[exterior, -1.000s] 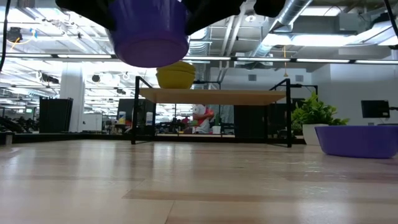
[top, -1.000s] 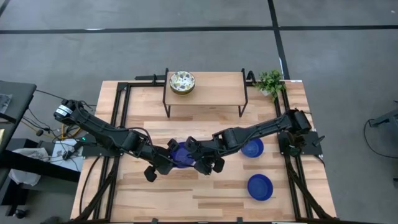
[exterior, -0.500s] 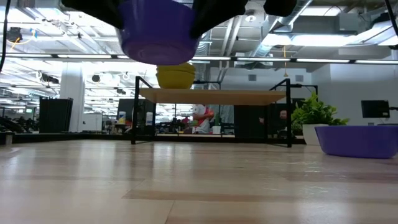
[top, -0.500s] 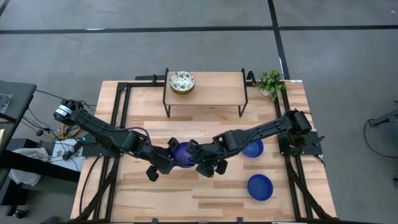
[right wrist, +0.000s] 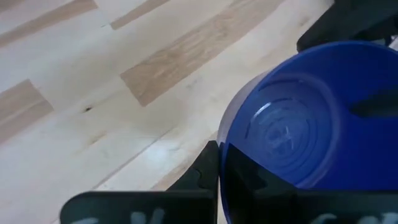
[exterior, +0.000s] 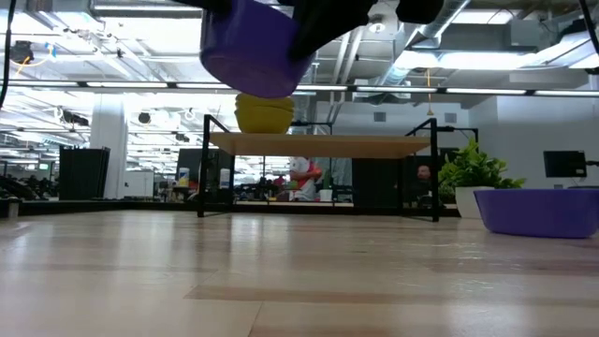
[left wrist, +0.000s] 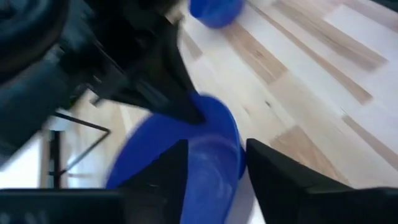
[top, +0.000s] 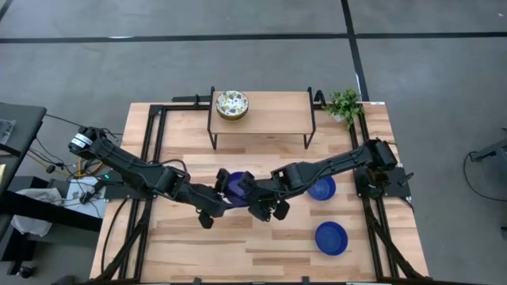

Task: Pick & Place Mini bowls
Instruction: Put the top left blue bowl on the shelf

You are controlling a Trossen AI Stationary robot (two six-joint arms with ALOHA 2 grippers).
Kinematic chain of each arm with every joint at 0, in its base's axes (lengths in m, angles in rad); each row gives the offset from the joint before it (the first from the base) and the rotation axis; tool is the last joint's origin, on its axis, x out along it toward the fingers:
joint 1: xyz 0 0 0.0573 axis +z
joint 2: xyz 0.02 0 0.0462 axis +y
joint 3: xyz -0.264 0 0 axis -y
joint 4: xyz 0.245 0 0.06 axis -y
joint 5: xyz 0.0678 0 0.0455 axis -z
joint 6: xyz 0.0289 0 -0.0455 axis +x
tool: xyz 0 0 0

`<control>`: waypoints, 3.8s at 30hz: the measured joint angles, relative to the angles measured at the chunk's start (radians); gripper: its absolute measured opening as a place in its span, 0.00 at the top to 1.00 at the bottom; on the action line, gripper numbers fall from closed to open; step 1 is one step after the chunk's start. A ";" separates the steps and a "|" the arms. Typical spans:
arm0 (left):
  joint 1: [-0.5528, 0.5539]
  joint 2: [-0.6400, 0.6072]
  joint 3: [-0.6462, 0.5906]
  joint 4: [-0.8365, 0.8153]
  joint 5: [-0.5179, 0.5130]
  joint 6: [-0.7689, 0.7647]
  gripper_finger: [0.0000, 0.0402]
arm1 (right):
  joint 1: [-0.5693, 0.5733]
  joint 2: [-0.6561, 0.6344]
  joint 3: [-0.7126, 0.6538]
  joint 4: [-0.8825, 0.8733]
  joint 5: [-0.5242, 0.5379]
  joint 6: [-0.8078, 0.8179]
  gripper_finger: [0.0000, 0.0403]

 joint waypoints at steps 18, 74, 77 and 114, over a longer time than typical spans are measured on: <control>0.000 -0.110 0.000 0.046 -0.222 -0.023 0.37 | -0.051 -0.003 0.010 -0.118 0.062 0.100 1.00; 0.000 -0.441 -0.488 -0.053 -0.062 -1.009 0.37 | -0.626 -0.003 0.356 -0.627 0.040 0.162 1.00; 0.000 -0.441 -0.488 -0.051 -0.062 -1.008 0.37 | -0.634 -0.003 0.356 -0.609 0.039 0.168 1.00; 0.000 -0.441 -0.486 -0.032 0.011 -0.985 0.37 | -0.696 0.078 0.356 -0.613 0.024 0.258 1.00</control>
